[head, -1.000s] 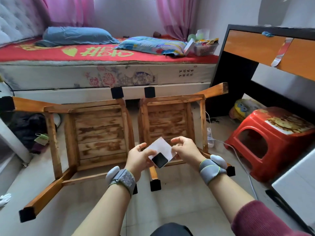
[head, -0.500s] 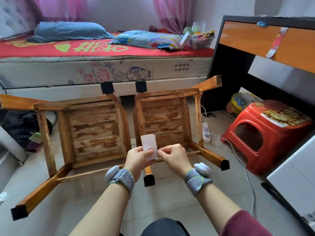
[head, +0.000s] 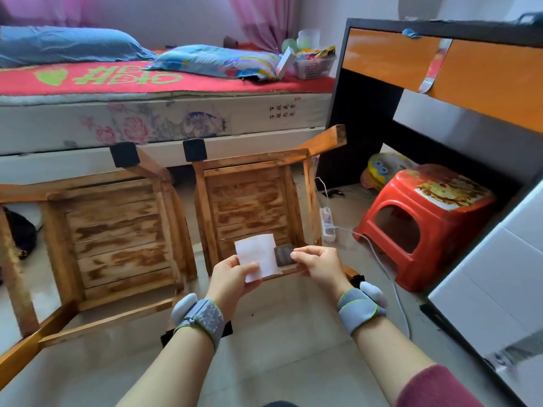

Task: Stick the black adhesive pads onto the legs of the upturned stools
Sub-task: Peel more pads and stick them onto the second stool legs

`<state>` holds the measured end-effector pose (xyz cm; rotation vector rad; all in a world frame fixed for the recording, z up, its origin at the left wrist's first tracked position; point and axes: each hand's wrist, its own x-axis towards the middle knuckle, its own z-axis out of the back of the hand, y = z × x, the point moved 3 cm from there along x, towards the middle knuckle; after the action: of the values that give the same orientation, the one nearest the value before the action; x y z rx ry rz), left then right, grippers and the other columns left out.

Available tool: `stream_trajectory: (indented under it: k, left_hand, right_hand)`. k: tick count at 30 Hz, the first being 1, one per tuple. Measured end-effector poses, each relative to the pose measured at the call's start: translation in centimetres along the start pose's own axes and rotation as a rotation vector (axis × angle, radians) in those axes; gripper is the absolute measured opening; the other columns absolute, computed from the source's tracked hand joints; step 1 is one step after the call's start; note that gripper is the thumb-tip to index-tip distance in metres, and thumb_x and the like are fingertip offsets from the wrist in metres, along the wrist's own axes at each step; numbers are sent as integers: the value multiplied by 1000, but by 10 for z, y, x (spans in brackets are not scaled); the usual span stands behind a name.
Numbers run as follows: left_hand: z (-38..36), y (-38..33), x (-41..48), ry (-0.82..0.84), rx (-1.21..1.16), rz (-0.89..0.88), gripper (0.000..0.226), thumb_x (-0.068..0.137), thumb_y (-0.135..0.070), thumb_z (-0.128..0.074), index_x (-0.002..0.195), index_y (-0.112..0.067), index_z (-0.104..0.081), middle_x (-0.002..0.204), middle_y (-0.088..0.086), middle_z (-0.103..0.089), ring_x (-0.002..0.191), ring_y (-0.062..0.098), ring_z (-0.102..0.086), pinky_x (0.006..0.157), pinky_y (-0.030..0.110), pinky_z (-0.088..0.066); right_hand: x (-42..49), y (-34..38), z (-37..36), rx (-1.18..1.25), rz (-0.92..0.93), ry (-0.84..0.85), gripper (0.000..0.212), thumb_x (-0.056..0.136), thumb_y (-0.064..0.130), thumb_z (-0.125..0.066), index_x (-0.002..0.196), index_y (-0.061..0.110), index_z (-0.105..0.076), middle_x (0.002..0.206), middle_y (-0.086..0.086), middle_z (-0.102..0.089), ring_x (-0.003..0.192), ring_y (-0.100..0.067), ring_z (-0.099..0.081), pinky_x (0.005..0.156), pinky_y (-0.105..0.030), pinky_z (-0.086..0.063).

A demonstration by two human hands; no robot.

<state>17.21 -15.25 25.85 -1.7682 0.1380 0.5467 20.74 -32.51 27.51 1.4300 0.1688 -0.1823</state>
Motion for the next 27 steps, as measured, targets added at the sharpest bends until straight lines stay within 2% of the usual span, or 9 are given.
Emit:
stream_trajectory:
  k: [2,4,7,10,12,15,18,23,27]
  left_hand:
    - [-8,2,5,-25,87,-23,28,86,-4,-62,114,-9,-58,122,14,-62,105,27,-63,75,33,-59]
    - [-22,-5,11,-34,154,-62,50,84,-2,-62,130,-13,-47,133,10,-55,108,24,-59,60,21,-58]
    - [-53,-32,25,1,351,-212,66,82,4,-56,139,-22,-39,139,0,-43,84,7,-56,43,7,-48]
    - [-93,-65,38,117,519,-277,45,78,0,-48,108,-28,-67,113,8,-61,64,17,-61,61,33,-62]
    - [-121,-87,45,143,659,-343,33,81,-4,-50,84,-25,-76,91,10,-67,59,18,-60,54,26,-60]
    - [-151,-116,55,155,873,-498,28,86,-12,-51,91,-17,-78,83,5,-73,58,12,-60,41,6,-42]
    - [-163,-138,65,108,974,-566,28,87,-18,-51,88,-9,-78,89,10,-76,72,20,-67,56,19,-50]
    - [-188,-171,87,-17,955,-665,46,92,-25,-50,50,-6,-55,53,6,-53,53,19,-49,54,25,-37]
    - [-213,-188,96,-35,912,-750,47,90,-35,-54,62,2,-61,58,10,-51,60,25,-46,59,29,-36]
  right_hand:
    - [10,1,15,2,-17,-17,18,79,2,-69,65,14,-68,49,2,-55,40,-5,-45,43,-15,-37]
    - [23,6,29,78,-43,-4,10,80,0,-67,72,6,-69,52,-6,-56,41,-10,-46,44,-19,-36]
    - [43,28,55,155,-11,-27,4,82,-1,-64,84,0,-68,48,-5,-63,39,-14,-55,43,-19,-45]
    - [65,57,80,180,91,-72,13,83,0,-63,93,-5,-69,63,-10,-71,54,-17,-67,54,-21,-55]
    - [78,77,95,213,147,-96,14,83,0,-61,93,-4,-71,80,-20,-71,69,-26,-68,68,-29,-56]
    - [93,104,108,231,203,-105,12,83,6,-62,81,1,-73,84,-26,-70,76,-33,-67,80,-40,-55]
    - [107,123,114,112,279,-128,7,78,3,-69,81,9,-72,77,-16,-70,70,-25,-66,78,-40,-56]
    - [139,149,124,32,384,-215,21,77,0,-71,83,18,-63,75,-1,-66,67,-12,-62,61,-20,-50]
    - [158,156,125,10,433,-218,14,76,4,-73,77,17,-67,77,-4,-69,70,-13,-63,65,-21,-48]
